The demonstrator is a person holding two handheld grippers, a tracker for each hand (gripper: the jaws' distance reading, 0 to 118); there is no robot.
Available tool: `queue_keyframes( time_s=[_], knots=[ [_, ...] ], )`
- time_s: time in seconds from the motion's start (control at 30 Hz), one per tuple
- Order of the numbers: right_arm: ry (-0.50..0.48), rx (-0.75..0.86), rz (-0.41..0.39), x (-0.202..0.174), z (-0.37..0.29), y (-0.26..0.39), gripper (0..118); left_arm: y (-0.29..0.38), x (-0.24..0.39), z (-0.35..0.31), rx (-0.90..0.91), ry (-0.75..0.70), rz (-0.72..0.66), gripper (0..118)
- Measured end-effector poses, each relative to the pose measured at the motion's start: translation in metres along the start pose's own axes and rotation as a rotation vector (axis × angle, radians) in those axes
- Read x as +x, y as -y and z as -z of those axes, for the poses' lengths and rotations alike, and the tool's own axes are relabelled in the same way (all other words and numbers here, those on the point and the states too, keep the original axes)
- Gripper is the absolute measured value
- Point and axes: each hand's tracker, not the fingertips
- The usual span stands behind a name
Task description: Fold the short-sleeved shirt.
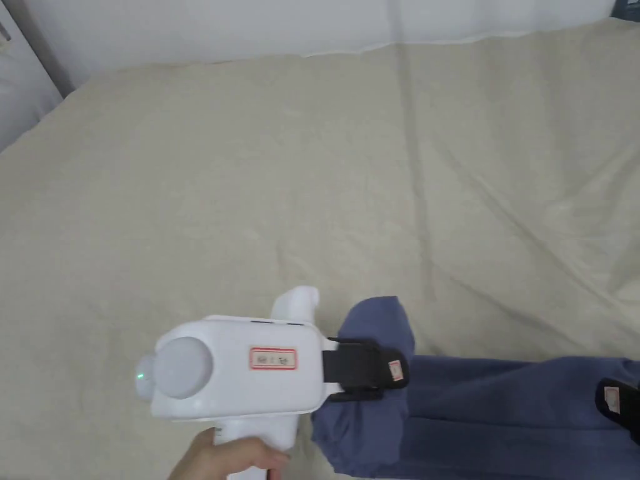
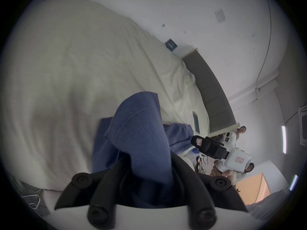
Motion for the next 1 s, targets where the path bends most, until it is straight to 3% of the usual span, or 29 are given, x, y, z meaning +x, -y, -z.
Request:
queue_keyframes(
  time_s=[0.2, 0.4, 0.47, 0.5, 0.57, 0.63, 0.8, 1.0],
  knots=[
    [-0.005, 0.042, 0.043, 0.031, -0.023, 0.001, 0, -0.003, 0.034, 0.085, -0.122, -0.110, 0.029, 15],
    [0.001, 0.051, 0.089, 0.053, -0.030, 0.006, 0, -0.002, 0.038, 0.105, -0.135, -0.189, 0.013, 15],
    [-0.002, 0.052, 0.094, 0.057, -0.029, 0.009, 0, -0.006, 0.043, 0.108, -0.138, -0.210, 0.010, 27],
    [-0.003, 0.050, 0.096, 0.058, -0.028, 0.010, 0, -0.008, 0.047, 0.110, -0.156, -0.208, 0.021, 41],
    [-0.012, 0.045, 0.105, 0.060, -0.027, 0.012, 0, -0.009, 0.054, 0.108, -0.165, -0.177, 0.039, 80],
    [-0.024, 0.039, 0.111, 0.061, -0.025, 0.014, 0, -0.009, 0.065, 0.107, -0.116, -0.075, 0.014, 103],
    [-0.028, 0.032, 0.106, 0.064, -0.026, 0.016, 0, -0.013, 0.096, 0.096, -0.085, -0.005, 0.045, 104],
    [-0.018, 0.067, 0.118, 0.069, -0.037, 0.013, 0, -0.015, 0.101, 0.068, -0.042, -0.132, 0.157, 104]
  ],
)
